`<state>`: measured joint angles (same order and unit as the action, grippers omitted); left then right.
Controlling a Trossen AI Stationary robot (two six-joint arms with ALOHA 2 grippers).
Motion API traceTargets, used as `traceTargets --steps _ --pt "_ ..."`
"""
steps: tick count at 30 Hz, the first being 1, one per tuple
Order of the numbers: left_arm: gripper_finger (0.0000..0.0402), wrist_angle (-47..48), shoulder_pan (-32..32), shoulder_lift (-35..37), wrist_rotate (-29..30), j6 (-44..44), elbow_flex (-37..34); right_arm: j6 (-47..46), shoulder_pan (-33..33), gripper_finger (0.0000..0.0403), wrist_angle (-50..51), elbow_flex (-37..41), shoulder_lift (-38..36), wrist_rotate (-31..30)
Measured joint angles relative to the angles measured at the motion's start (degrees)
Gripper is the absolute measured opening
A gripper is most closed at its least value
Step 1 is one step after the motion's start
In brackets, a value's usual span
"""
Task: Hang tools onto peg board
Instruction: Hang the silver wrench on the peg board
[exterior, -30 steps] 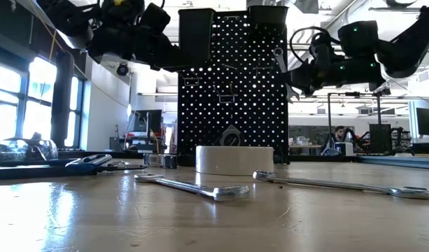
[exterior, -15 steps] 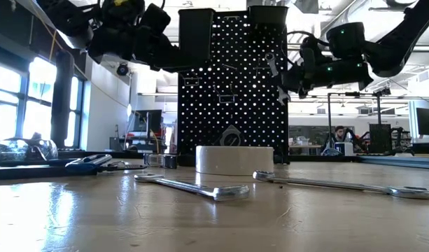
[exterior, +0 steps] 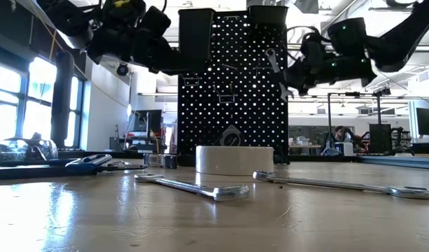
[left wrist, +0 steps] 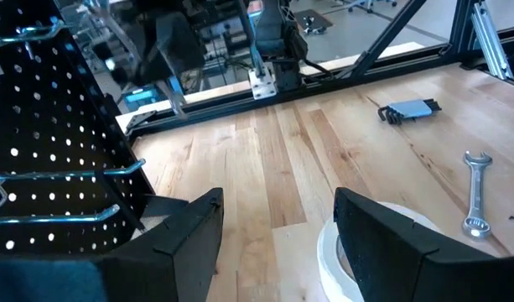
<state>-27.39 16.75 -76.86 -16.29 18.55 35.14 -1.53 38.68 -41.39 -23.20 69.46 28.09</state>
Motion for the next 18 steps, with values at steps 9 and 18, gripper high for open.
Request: traceTargets --steps 9,18 --pt "0.0220 -0.73 0.00 0.00 0.00 0.61 0.00 0.51 1.24 0.0003 8.72 0.00 -5.25 -0.01" --pt "0.0220 -0.87 -0.02 0.00 -0.02 0.11 0.00 1.57 2.57 0.0003 7.62 0.00 -4.92 -1.18"
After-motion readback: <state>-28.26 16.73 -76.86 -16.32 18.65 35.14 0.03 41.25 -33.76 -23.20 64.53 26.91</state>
